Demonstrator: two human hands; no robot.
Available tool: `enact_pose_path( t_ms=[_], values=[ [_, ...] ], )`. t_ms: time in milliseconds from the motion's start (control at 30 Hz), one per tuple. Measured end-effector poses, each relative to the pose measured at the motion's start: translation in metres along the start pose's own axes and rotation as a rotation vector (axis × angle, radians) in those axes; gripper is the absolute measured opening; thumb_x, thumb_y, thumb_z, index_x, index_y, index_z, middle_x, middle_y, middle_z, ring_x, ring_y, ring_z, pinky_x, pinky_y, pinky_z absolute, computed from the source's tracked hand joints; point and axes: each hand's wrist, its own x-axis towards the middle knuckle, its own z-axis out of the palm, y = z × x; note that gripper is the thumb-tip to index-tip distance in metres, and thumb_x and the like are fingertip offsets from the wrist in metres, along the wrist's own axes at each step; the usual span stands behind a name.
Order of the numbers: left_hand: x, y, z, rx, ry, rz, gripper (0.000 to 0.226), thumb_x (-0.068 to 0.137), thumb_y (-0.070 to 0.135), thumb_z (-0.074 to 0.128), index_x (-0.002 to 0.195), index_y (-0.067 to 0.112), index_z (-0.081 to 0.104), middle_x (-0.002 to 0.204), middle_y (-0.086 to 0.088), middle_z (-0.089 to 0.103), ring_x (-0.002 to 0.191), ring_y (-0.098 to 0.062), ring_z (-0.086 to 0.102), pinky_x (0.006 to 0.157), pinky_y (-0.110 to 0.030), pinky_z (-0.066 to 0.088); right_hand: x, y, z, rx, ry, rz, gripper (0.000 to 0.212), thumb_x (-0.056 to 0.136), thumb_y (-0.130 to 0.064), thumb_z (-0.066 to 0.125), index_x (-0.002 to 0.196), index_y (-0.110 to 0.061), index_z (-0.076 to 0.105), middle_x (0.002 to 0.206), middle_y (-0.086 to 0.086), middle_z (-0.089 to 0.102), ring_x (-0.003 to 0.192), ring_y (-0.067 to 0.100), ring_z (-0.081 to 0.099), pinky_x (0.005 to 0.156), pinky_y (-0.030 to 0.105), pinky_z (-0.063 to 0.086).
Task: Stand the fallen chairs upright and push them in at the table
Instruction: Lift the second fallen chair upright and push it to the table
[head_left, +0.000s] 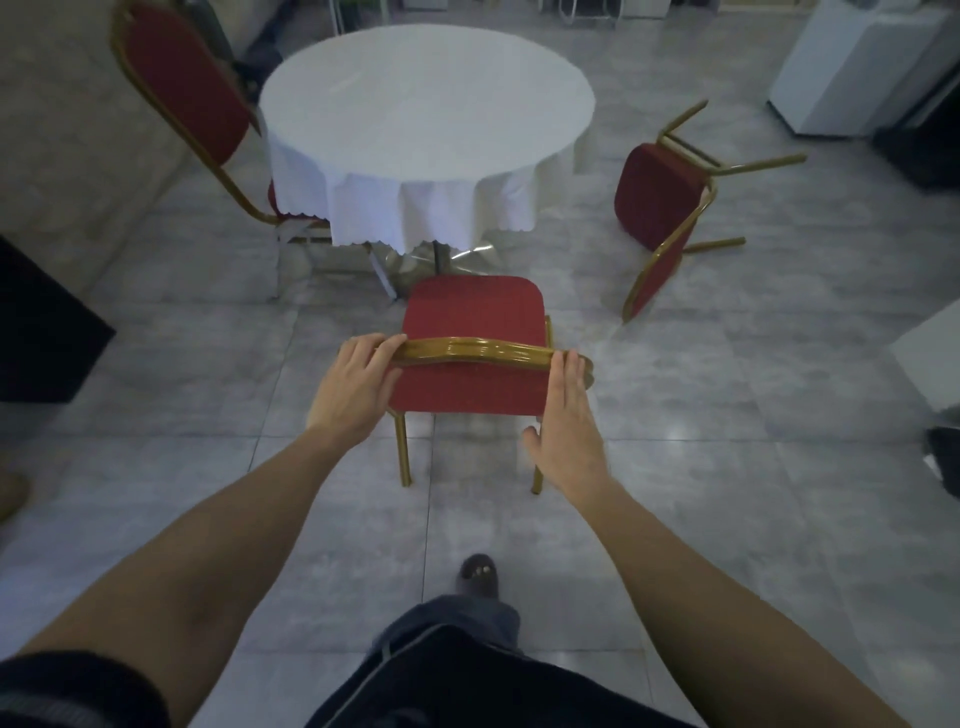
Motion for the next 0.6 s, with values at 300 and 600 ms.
enact_pose_path(
  t_ms=[300,600],
  values=[
    [0.079,0.001,0.024,0.099,-0.103,-0.108,0.067,0.098,0.031,0.046,0.153,0.013,0.012,0.158,-0.01,0.021,0.146,-0.029,0.018,0.119,-0.045,0.023,0.114,0.014,-0.02,-0.065,-0.084,-0.025,0.103,0.088,-0.025,0.063,0.151,-0.006,-0.015,0.16,0.015,-0.017,0.149,0.027,-0.009,0.123,0.039,0.01],
    [0.13,-0.003,0.037,0.079,-0.13,-0.222,0.074,0.096,0.032,0.049,0.153,0.01,0.008,0.161,-0.009,0.011,0.148,-0.028,0.014,0.121,-0.045,0.016,0.196,0.021,-0.031,-0.084,-0.187,-0.129,0.101,0.09,-0.024,0.062,0.15,-0.006,-0.018,0.158,0.017,-0.021,0.148,0.027,-0.013,0.122,0.039,0.007]
  ],
)
